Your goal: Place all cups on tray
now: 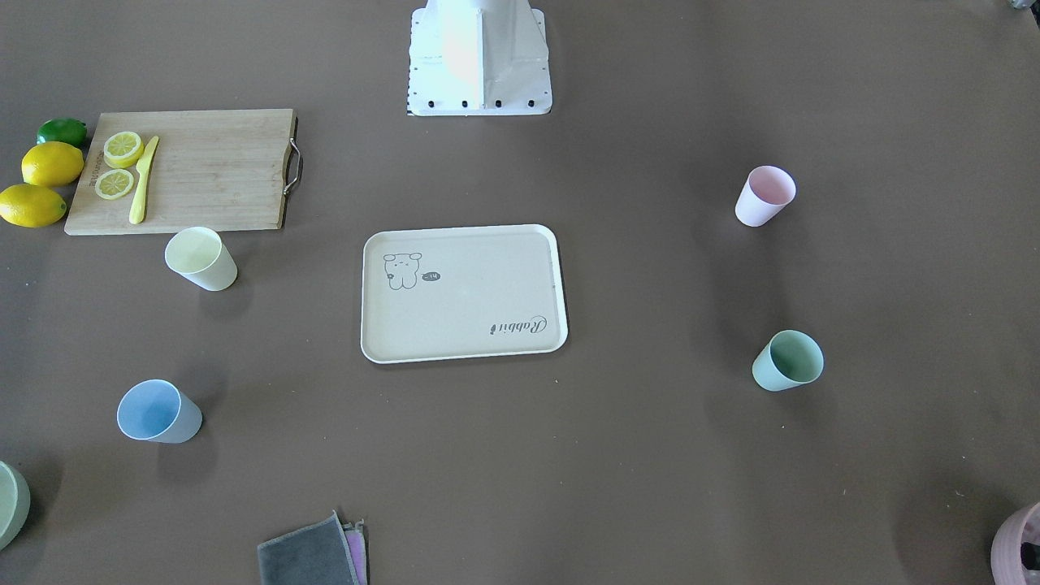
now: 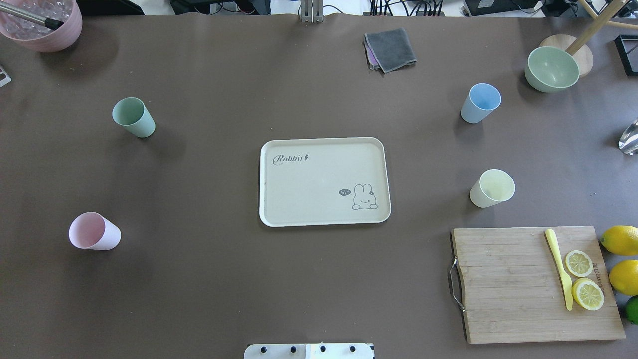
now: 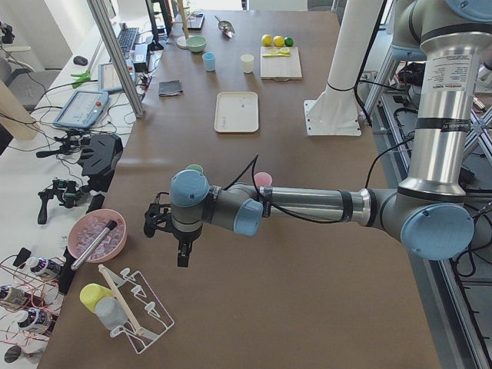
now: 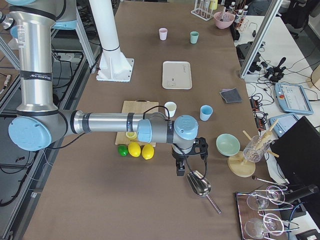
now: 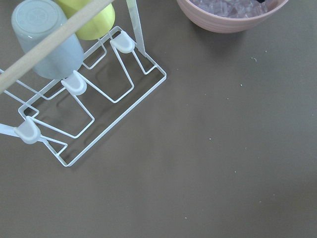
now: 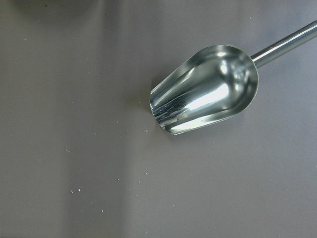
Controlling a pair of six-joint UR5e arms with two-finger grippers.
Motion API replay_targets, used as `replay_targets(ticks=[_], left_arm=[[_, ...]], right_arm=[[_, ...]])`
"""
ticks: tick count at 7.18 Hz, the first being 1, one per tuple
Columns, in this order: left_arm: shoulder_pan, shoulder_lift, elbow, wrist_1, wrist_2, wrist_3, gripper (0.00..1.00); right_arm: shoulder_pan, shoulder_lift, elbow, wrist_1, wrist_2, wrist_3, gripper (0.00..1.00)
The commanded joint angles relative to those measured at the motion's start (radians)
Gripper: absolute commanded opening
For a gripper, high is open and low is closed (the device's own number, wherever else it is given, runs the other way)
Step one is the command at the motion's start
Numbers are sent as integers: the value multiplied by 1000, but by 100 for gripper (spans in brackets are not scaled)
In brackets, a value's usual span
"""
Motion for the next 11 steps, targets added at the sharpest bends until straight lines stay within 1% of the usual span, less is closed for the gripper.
replay_targets(ticks=[1, 10, 11], left_arm=[[1, 14, 5, -5, 0, 0, 98], [3, 20, 19, -14, 2, -2, 98], [3, 21, 25, -14, 22, 0, 98]], right_arm=[[0, 2, 1, 1, 2, -2, 100], [0, 12, 1, 1, 4, -2, 100], [0, 12, 1, 1, 4, -2, 100]])
